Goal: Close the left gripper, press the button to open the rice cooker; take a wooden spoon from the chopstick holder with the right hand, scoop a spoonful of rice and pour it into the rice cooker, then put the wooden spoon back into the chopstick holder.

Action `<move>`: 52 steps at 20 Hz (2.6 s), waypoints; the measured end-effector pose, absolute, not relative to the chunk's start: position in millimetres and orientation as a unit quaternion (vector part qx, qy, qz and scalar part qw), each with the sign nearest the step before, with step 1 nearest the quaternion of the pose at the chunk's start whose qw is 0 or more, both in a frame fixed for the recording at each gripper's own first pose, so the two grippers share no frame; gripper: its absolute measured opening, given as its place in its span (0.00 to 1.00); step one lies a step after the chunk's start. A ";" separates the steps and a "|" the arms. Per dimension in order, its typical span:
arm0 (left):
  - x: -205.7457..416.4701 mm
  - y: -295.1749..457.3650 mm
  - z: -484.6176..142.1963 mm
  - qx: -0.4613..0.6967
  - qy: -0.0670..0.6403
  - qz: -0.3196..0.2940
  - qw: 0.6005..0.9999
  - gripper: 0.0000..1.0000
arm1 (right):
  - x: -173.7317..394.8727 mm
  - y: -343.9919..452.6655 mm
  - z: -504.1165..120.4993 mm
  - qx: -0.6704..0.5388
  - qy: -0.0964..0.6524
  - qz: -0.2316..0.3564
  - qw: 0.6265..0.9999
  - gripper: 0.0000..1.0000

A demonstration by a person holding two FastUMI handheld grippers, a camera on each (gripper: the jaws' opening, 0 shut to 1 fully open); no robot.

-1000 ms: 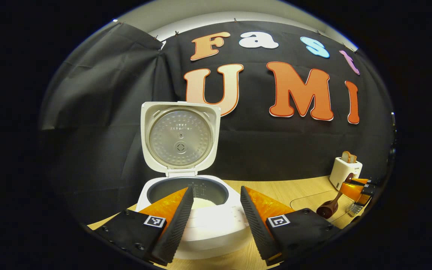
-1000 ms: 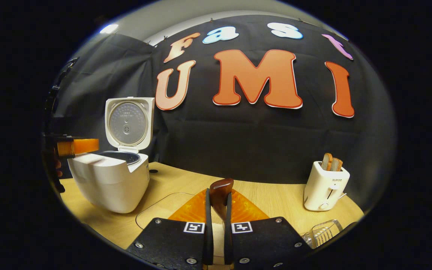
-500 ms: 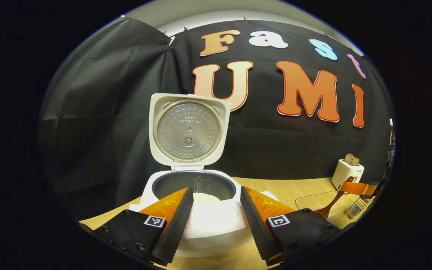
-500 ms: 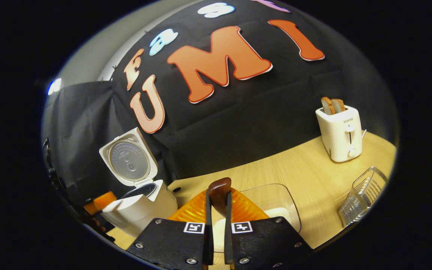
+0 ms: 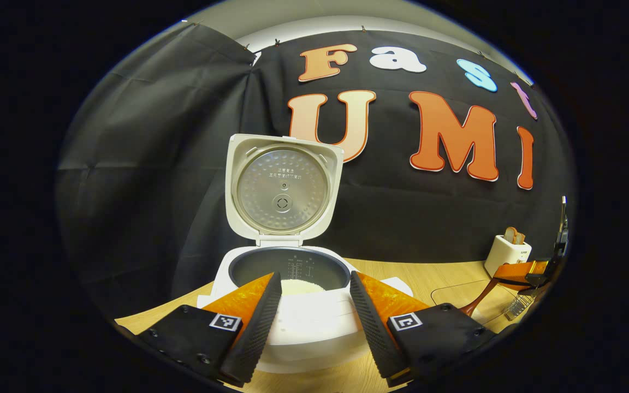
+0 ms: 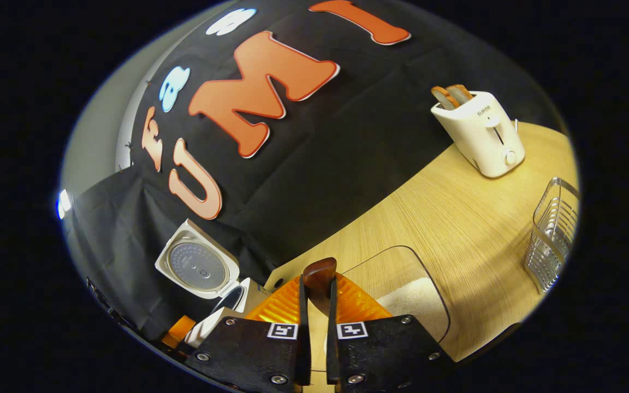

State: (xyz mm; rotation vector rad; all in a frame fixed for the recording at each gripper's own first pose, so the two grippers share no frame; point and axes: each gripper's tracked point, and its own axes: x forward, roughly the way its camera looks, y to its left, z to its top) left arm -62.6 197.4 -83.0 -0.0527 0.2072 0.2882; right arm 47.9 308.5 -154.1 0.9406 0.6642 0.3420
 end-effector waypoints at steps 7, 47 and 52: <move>-67.2 202.0 -80.4 -0.038 0.102 0.147 0.983 0.82 | 48.9 300.4 -168.3 0.495 0.326 0.145 0.792 0.12; -85.7 227.7 -68.9 -0.020 0.105 0.206 0.973 0.83 | 88.1 221.4 -129.9 0.683 0.274 0.080 0.672 0.11; -87.5 235.5 -78.5 -0.029 0.111 0.209 0.971 0.83 | 97.2 212.8 -117.1 0.702 0.255 0.068 0.662 0.11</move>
